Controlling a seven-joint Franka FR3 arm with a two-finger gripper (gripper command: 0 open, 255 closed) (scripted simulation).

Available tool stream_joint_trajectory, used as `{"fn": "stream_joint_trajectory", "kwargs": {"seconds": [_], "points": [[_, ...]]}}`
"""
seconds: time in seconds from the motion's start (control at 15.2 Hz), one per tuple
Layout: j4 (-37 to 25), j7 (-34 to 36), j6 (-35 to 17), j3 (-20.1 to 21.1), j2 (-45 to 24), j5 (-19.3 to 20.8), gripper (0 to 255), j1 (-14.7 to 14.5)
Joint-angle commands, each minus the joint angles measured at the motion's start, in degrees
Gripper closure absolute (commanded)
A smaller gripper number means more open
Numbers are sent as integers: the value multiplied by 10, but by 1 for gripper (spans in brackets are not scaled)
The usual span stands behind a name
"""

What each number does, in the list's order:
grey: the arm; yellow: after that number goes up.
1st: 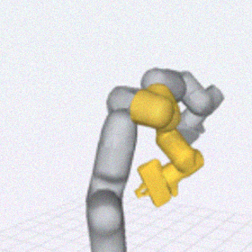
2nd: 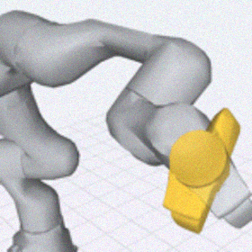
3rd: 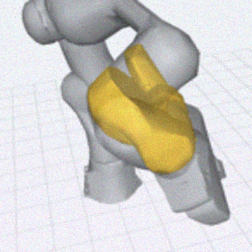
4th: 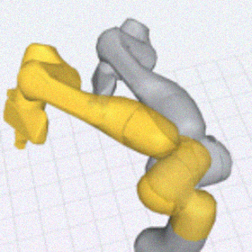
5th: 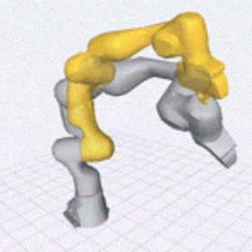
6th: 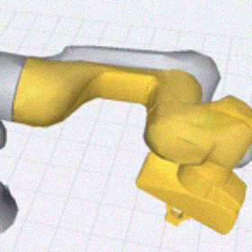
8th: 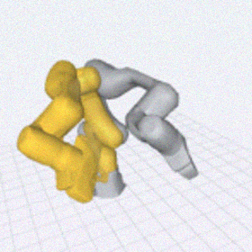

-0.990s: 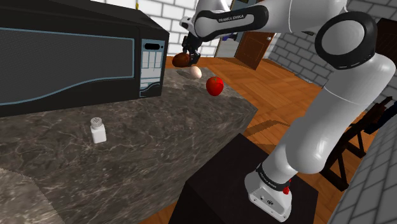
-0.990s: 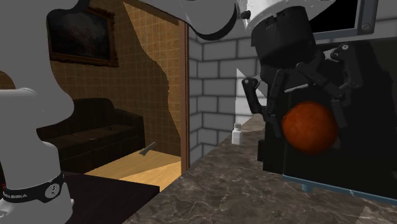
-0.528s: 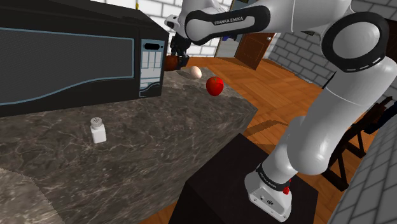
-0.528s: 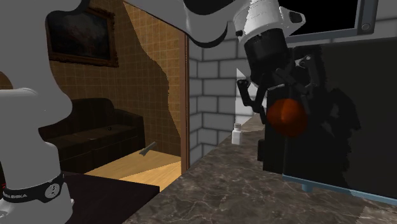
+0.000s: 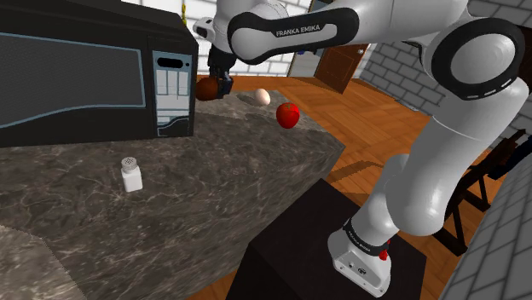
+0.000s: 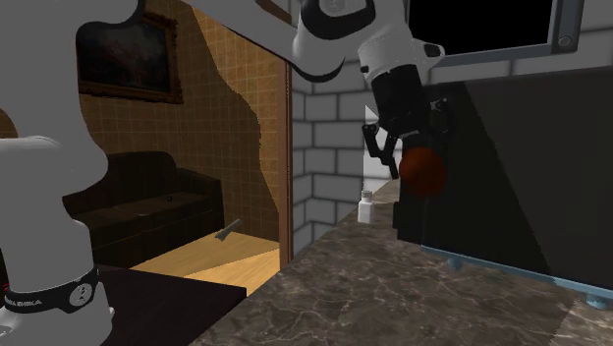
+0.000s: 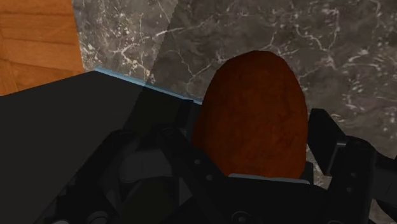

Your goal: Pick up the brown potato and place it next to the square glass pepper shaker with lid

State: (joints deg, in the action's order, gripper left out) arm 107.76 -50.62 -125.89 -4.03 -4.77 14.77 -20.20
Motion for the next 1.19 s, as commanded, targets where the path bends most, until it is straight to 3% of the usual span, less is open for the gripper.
{"fn": "stream_joint_trajectory", "kwargs": {"seconds": [0.0,0.53,1.06,1.12], "points": [[-9,30,8,16,-6,6,255,-19],[-93,128,59,54,-64,28,255,-79],[-244,213,135,85,-167,50,255,-149],[-237,215,128,85,-167,51,255,-149]]}}
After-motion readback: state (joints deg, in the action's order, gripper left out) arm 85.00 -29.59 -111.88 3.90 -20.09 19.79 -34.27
